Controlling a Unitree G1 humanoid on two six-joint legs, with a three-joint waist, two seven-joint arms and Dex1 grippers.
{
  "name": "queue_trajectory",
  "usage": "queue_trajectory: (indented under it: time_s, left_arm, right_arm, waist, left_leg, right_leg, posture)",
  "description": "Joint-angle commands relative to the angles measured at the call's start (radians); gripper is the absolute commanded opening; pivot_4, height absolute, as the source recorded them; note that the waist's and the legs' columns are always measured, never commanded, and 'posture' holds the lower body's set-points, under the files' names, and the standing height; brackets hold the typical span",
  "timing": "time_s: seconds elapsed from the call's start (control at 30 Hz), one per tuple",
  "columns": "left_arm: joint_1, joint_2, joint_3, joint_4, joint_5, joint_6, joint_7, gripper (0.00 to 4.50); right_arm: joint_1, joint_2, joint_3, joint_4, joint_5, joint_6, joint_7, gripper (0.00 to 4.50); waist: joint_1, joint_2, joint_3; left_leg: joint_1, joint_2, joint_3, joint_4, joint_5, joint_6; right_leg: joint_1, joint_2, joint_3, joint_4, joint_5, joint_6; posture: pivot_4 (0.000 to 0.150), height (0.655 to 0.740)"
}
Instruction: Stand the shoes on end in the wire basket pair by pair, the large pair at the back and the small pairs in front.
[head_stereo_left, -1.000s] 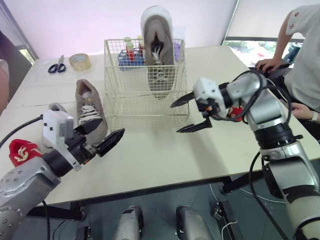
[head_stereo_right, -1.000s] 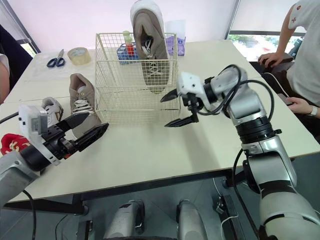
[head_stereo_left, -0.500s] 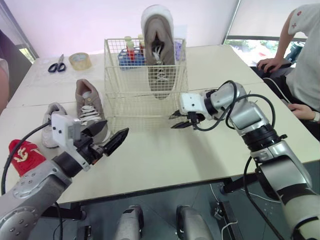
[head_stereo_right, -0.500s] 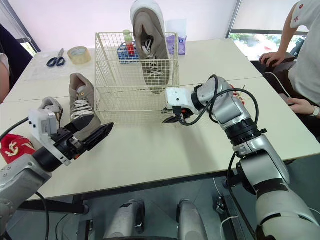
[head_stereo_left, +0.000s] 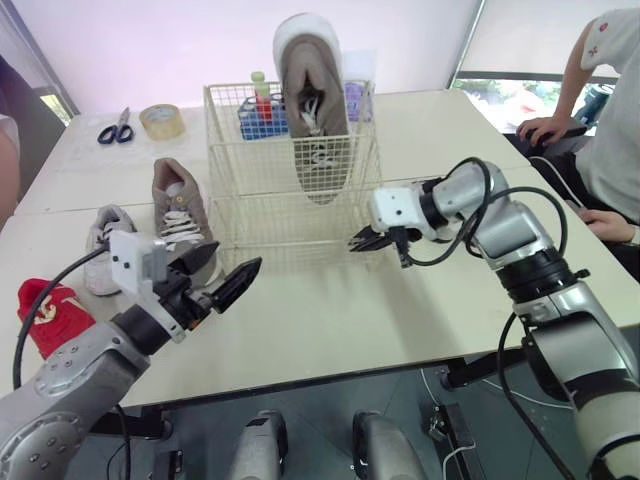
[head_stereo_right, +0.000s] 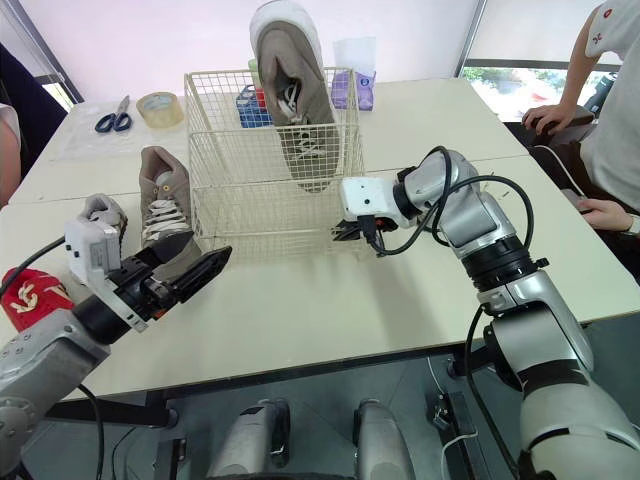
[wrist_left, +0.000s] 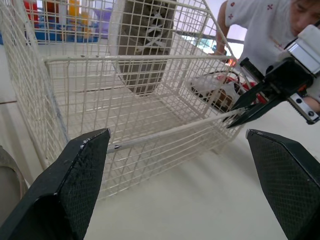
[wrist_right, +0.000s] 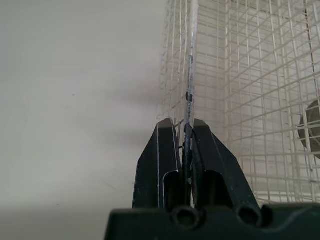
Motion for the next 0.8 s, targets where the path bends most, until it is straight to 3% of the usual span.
queue_trajectory:
  time_s: [0.03, 0.57, 0.8]
  left_arm:
    - [-0.015, -0.008, -0.002, -0.006, 0.014, -0.016, -0.01, 4.5]
    - [-0.059, -0.028, -0.035, -0.002, 0.011, 0.003, 0.014, 4.5]
    - [-0.052, -0.022, -0.023, -0.008, -0.006, 0.007, 0.022, 4.5]
  right_arm:
    - [0.022, -0.022, -0.011, -0.066, 0.026, 0.013, 0.039, 0.21]
    - [0.06, -0.032, -0.023, -0.104, 0.051, 0.036, 0.033, 0.21]
    - [0.067, -0.035, -0.075, -0.149, 0.12, 0.09, 0.045, 3.66]
  waist:
    - [0.0, 0.0, 0.0]
    - [0.0, 0.0, 0.0]
    - [-0.002, 0.0, 0.0]
  left_leg:
    - [0.0, 0.0, 0.0, 0.0, 0.0, 0.0]
    - [0.001, 0.0, -0.001, 0.002, 0.0, 0.0]
    - [0.001, 0.0, -0.001, 0.003, 0.0, 0.0]
  right_leg:
    - [0.0, 0.0, 0.0, 0.0, 0.0, 0.0]
    - [0.001, 0.0, 0.0, 0.0, 0.0, 0.0]
    - [0.001, 0.0, 0.0, 0.0, 0.0, 0.0]
  posture:
    - [0.15, 0.74]
    - [0.15, 0.74]
    - [0.15, 0.74]
